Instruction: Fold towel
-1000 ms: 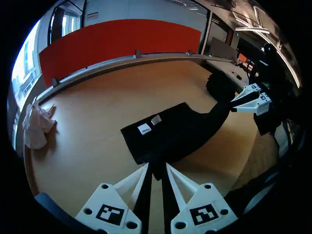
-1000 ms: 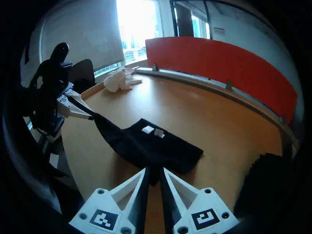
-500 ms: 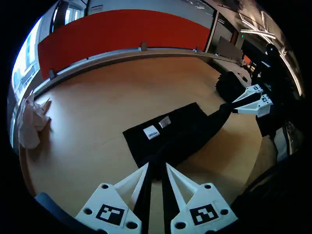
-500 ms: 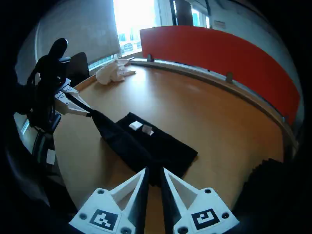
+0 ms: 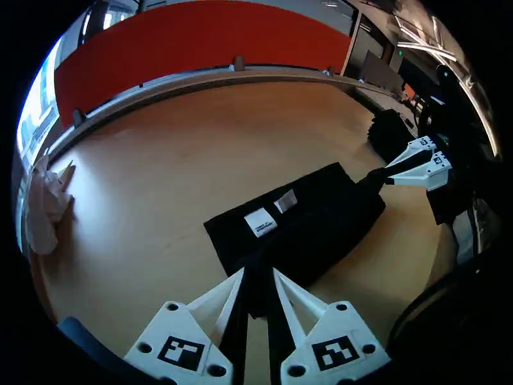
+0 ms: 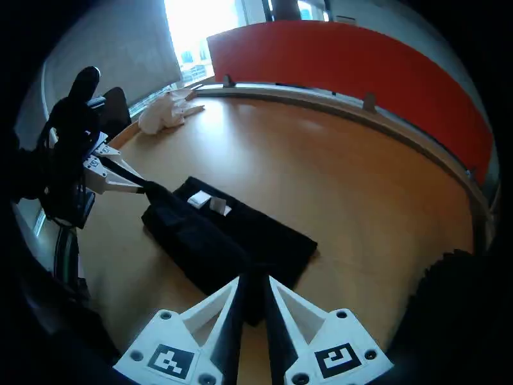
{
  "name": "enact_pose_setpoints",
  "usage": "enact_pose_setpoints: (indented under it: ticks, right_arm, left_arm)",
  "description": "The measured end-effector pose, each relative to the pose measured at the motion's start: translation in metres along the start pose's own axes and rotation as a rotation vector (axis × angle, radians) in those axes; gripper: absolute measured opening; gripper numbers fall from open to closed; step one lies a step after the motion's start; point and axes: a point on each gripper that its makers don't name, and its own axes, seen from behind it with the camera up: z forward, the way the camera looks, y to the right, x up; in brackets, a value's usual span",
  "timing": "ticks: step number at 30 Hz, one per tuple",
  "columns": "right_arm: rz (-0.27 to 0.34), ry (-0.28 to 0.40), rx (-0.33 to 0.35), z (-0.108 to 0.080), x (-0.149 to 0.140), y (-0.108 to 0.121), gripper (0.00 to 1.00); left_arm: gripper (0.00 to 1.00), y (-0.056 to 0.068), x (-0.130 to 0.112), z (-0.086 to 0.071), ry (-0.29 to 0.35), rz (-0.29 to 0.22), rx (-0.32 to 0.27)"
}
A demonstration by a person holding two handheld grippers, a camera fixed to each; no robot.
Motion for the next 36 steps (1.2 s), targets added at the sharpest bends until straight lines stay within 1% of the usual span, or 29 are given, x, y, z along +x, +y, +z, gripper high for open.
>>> enact_pose_setpoints:
  ticks: [5, 8, 11, 16, 18, 22, 27, 28, 30, 32, 34, 36]
  right_arm:
    - [0.011, -0.012, -0.018, 0.014, -0.003, 0.007, 0.18]
    - [0.019, -0.017, -0.041, 0.022, -0.003, 0.014, 0.19]
    - [0.024, -0.024, -0.055, 0.029, -0.003, 0.02, 0.19]
    - [0.022, -0.031, -0.078, 0.037, 0.0, 0.028, 0.22]
    - [0.018, -0.034, -0.09, 0.04, 0.0, 0.031, 0.23]
    - [0.01, -0.041, -0.12, 0.046, 0.002, 0.04, 0.31]
    - [0.012, -0.043, -0.148, 0.05, 0.004, 0.048, 0.37]
    - [0.012, -0.044, -0.153, 0.05, 0.004, 0.049, 0.4]
    - [0.012, -0.045, -0.162, 0.051, 0.004, 0.052, 0.44]
    - [0.01, -0.045, -0.17, 0.05, 0.004, 0.054, 0.53]
    - [0.008, -0.046, -0.183, 0.05, 0.003, 0.057, 0.63]
    - [0.007, -0.046, -0.195, 0.05, 0.003, 0.061, 0.63]
  left_arm:
    - [0.17, -0.007, -0.003, 0.014, -0.016, 0.01, 0.017]
    - [0.18, -0.012, -0.004, 0.025, -0.022, 0.018, 0.034]
    - [0.21, -0.018, -0.003, 0.033, -0.025, 0.026, 0.052]
    - [0.26, -0.026, 0.0, 0.041, -0.028, 0.046, 0.076]
    - [0.29, -0.029, 0.0, 0.044, -0.033, 0.056, 0.085]
    - [0.39, -0.037, 0.0, 0.049, -0.041, 0.077, 0.11]
    - [0.47, -0.045, 0.002, 0.05, -0.039, 0.093, 0.137]
    - [0.49, -0.046, 0.002, 0.051, -0.04, 0.094, 0.139]
    - [0.56, -0.048, 0.003, 0.051, -0.04, 0.093, 0.144]
    - [0.6, -0.051, 0.004, 0.05, -0.039, 0.09, 0.151]
    - [0.6, -0.053, 0.006, 0.05, -0.036, 0.085, 0.156]
    - [0.63, -0.055, 0.007, 0.05, -0.032, 0.081, 0.161]
